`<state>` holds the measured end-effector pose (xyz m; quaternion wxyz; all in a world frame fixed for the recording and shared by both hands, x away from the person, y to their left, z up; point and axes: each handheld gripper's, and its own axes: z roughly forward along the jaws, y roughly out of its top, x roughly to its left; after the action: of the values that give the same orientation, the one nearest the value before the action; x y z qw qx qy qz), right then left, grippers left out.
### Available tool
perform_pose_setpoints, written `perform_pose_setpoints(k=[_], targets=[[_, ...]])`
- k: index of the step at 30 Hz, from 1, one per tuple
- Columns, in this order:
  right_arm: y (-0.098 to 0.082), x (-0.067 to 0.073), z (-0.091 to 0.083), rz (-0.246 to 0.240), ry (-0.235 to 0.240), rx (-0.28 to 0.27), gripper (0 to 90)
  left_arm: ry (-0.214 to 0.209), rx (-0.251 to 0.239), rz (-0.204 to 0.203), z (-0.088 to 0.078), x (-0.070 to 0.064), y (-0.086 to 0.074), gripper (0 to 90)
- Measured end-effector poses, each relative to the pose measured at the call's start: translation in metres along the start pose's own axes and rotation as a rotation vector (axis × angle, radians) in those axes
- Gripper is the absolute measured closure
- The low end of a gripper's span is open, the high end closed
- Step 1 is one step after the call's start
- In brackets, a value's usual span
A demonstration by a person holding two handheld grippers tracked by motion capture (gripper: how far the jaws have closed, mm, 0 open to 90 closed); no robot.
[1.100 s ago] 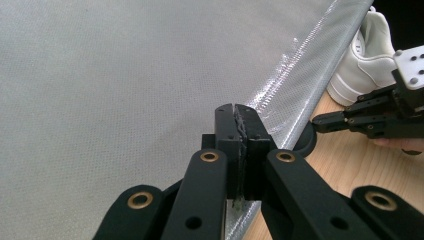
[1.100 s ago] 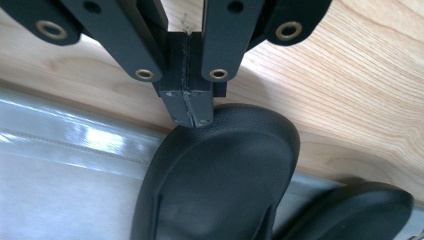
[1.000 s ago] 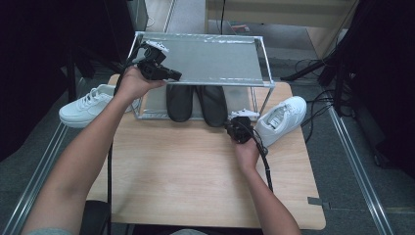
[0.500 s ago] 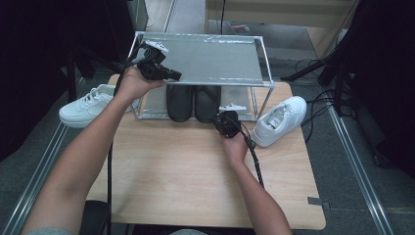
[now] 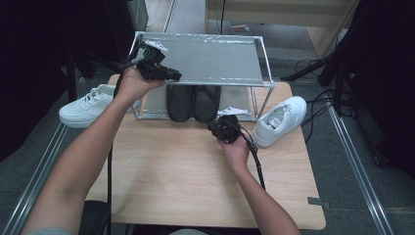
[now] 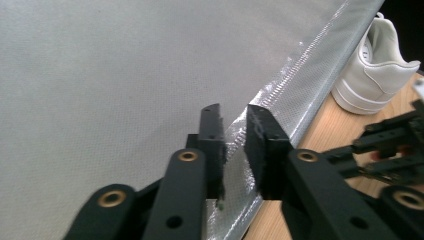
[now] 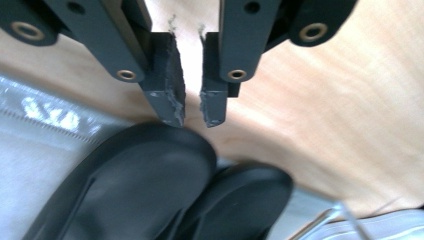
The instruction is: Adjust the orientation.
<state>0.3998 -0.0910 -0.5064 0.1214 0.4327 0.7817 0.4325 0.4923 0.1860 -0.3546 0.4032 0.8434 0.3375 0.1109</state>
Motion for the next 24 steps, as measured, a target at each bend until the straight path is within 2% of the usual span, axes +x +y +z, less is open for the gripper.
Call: perform_pose_setpoints(k=[3,5,9,12,15,17,19,22,24], targets=[[-0.004,-0.001,-0.01,0.0,0.044,0.014,71.6,0.026,-0.002,0.008,-0.003,-0.001,0.0,61.5],[-0.007,-0.002,-0.015,0.007,0.083,0.015,65.8,0.002,-0.006,-0.008,-0.008,-0.002,0.0,58.4],[-0.015,-0.004,-0.027,-0.005,0.124,0.013,56.5,-0.027,-0.013,-0.018,-0.021,-0.01,0.002,48.6],[-0.02,-0.005,-0.037,-0.012,0.145,0.0,51.8,-0.032,-0.034,-0.001,-0.031,-0.02,0.0,47.1],[-0.025,-0.006,-0.047,-0.002,0.164,-0.009,50.3,-0.054,-0.036,-0.005,-0.038,-0.028,-0.004,46.6],[-0.027,-0.007,-0.052,-0.005,0.175,-0.009,48.3,-0.066,-0.032,-0.006,-0.041,-0.032,-0.008,46.1],[-0.029,-0.007,-0.056,-0.01,0.187,-0.007,45.8,-0.058,-0.026,-0.002,-0.042,-0.037,-0.014,45.3],[-0.033,-0.007,-0.062,-0.022,0.207,-0.009,44.9,-0.091,-0.023,-0.013,-0.043,-0.042,-0.023,43.8],[-0.036,-0.007,-0.066,-0.034,0.212,-0.007,43.8,-0.094,-0.024,-0.016,-0.044,-0.045,-0.03,42.8]])
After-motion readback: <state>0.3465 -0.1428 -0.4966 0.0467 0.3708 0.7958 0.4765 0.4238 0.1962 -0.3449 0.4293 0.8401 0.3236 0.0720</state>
